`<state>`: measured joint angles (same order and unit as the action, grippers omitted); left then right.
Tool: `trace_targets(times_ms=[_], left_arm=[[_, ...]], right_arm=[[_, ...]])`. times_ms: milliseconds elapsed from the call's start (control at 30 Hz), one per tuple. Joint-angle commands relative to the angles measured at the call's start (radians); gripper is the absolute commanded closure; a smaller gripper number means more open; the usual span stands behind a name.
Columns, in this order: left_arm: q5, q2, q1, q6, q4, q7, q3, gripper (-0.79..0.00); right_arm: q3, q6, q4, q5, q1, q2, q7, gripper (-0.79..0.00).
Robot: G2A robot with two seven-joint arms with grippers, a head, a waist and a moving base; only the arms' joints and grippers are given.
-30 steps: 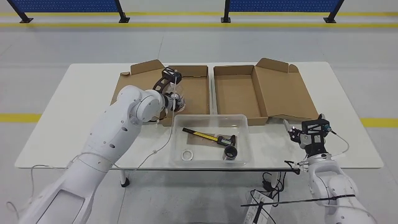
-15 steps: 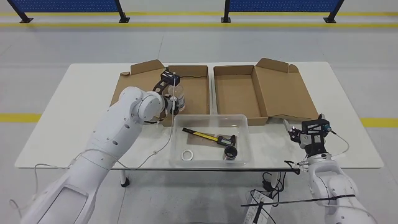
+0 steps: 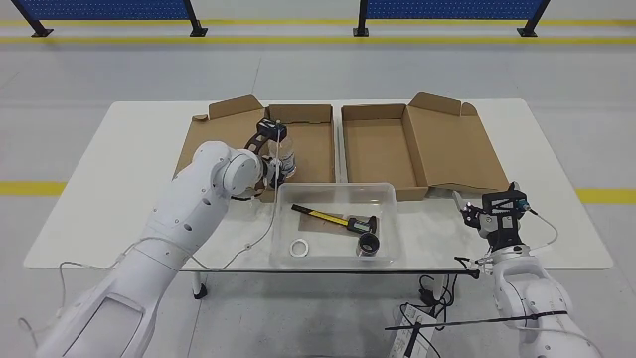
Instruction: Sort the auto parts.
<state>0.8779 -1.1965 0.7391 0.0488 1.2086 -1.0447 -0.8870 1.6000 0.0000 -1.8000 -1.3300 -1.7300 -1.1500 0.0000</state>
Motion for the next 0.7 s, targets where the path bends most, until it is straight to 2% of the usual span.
trace_targets(times_ms=[0,167,467,533,600,667], left_arm=[[0.002,-0.002,-0.001,0.0,-0.007,0.001,0.002,0.0],[0.004,-0.005,-0.003,-0.001,-0.022,0.0,0.002,-0.231],[0.013,-0.01,-0.003,0.001,-0.042,-0.001,0.001,-0.234],[0.017,-0.011,-0.002,0.001,-0.044,-0.003,0.001,-0.265],[0.018,-0.012,-0.002,0.002,-0.044,-0.004,0.0,-0.348],[0.022,-0.013,-0.002,0.001,-0.045,-0.004,-0.001,-0.354]], right_arm=[[0.0,0.0,0.0,0.0,0.0,0.0,0.0,-0.785],[0.0,0.0,0.0,0.0,0.0,0.0,0.0,-0.785],[0.0,0.0,0.0,0.0,0.0,0.0,0.0,-0.785],[0.0,0.0,0.0,0.0,0.0,0.0,0.0,-0.785],[0.0,0.0,0.0,0.0,0.0,0.0,0.0,-0.785],[0.0,0.0,0.0,0.0,0.0,0.0,0.0,-0.785]])
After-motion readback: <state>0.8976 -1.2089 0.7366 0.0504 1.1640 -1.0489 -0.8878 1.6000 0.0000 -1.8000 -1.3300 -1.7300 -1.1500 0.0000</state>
